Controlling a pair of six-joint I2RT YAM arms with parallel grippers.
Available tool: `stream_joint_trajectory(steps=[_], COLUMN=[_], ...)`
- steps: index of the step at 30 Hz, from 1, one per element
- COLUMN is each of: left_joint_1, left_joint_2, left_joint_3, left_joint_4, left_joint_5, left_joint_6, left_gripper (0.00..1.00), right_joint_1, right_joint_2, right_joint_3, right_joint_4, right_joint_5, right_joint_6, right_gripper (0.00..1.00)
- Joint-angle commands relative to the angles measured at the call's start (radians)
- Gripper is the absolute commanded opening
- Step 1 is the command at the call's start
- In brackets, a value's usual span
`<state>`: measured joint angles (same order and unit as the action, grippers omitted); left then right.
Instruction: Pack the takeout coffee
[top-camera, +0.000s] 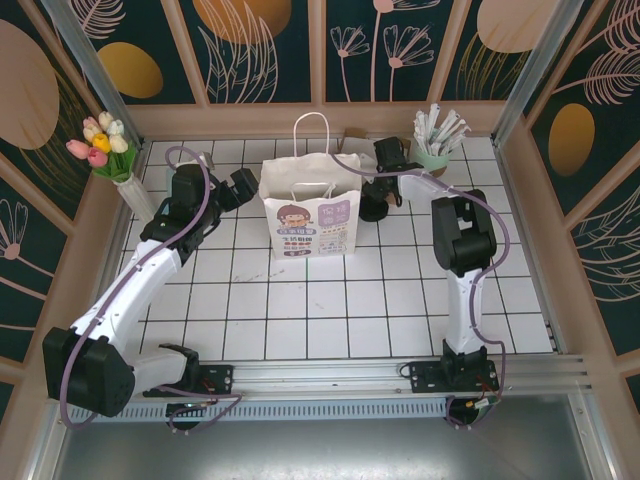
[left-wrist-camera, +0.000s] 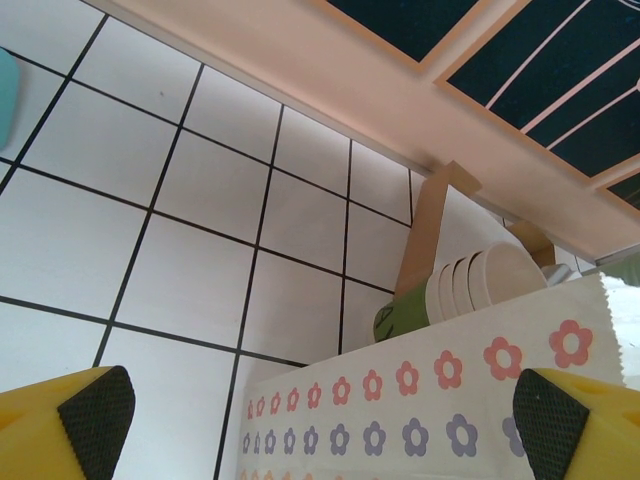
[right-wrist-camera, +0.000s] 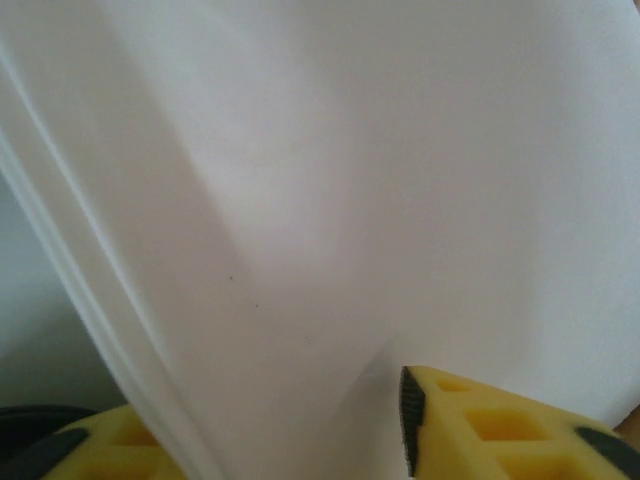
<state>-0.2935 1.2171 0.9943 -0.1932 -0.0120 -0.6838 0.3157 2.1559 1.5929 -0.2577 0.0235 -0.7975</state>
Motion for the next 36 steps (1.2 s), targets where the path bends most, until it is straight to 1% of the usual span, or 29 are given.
stream_joint_trajectory(steps=[1, 3, 5, 6, 8, 10, 12, 16, 20, 22, 24, 26, 28, 29, 31, 32, 33, 35, 36], left_joint_1=[0.003, 0.003, 0.002, 0.003, 0.003, 0.002, 0.004, 0.002, 0.003, 0.003, 0.003, 0.004, 0.002, 0.002, -0.008, -0.027, -0.066, -0.169, -0.211], left_joint_2=[-0.011, -0.010, -0.010, -0.008, -0.007, -0.009, -0.012, -0.042, -0.085, -0.097, -0.101, -0.106, -0.111, -0.112, -0.118, -0.126, -0.131, -0.114, -0.093], left_joint_3=[-0.012, -0.014, -0.014, -0.015, -0.016, -0.016, -0.016, -0.008, 0.022, 0.062, 0.100, 0.131, 0.164, 0.190, 0.235, 0.248, 0.268, 0.335, 0.376], left_joint_4=[0.026, 0.029, 0.033, 0.035, 0.038, 0.041, 0.041, 0.047, 0.029, -0.029, -0.075, -0.081, -0.066, -0.050, 0.009, 0.055, 0.086, 0.061, 0.027], left_joint_5=[-0.013, -0.011, -0.008, -0.006, -0.002, 0.001, 0.003, 0.003, -0.066, -0.129, -0.144, -0.088, 0.016, 0.111, 0.335, 0.460, 0.533, 0.572, 0.606], left_joint_6=[0.015, 0.014, 0.015, 0.015, 0.012, 0.011, 0.010, 0.018, 0.007, -0.014, -0.010, 0.024, 0.084, 0.131, 0.221, 0.267, 0.319, 0.458, 0.525], left_gripper=[0.99, 0.99, 0.99, 0.99, 0.99, 0.99, 0.99, 0.99, 0.99, 0.99, 0.99, 0.98, 0.99, 0.98, 0.99, 0.98, 0.98, 0.99, 0.98], right_joint_1=[-0.001, -0.007, -0.015, -0.020, -0.026, -0.028, -0.032, -0.054, -0.072, -0.079, -0.086, -0.090, -0.090, -0.090, -0.088, -0.081, -0.071, -0.030, -0.001], right_joint_2=[-0.024, -0.050, -0.069, -0.076, -0.082, -0.085, -0.105, -0.233, -0.387, -0.473, -0.553, -0.616, -0.660, -0.678, -0.705, -0.720, -0.730, -0.739, -0.736], right_joint_3=[0.064, 0.064, 0.064, 0.064, 0.064, 0.064, 0.066, 0.067, 0.089, 0.094, 0.087, 0.093, 0.121, 0.139, 0.164, 0.174, 0.180, 0.202, 0.218], right_joint_4=[0.002, -0.016, -0.039, -0.051, -0.074, -0.083, -0.068, -0.016, -0.027, -0.047, -0.060, -0.088, -0.125, -0.139, -0.139, -0.126, -0.112, -0.100, -0.104], right_joint_5=[-0.036, -0.077, -0.108, -0.122, -0.143, -0.140, -0.112, -0.139, -0.206, -0.229, -0.256, -0.292, -0.326, -0.352, -0.431, -0.474, -0.521, -0.564, -0.559], right_joint_6=[0.022, 0.029, 0.024, 0.022, 0.014, 0.013, 0.047, 0.136, 0.209, 0.262, 0.317, 0.383, 0.468, 0.532, 0.659, 0.726, 0.775, 0.825, 0.839], right_gripper=[0.35, 0.28, 0.23, 0.17, 0.00, 0.00, 0.00, 0.00, 0.00, 0.00, 0.00, 0.00, 0.00, 0.00, 0.00, 0.00, 0.00, 0.00, 0.00])
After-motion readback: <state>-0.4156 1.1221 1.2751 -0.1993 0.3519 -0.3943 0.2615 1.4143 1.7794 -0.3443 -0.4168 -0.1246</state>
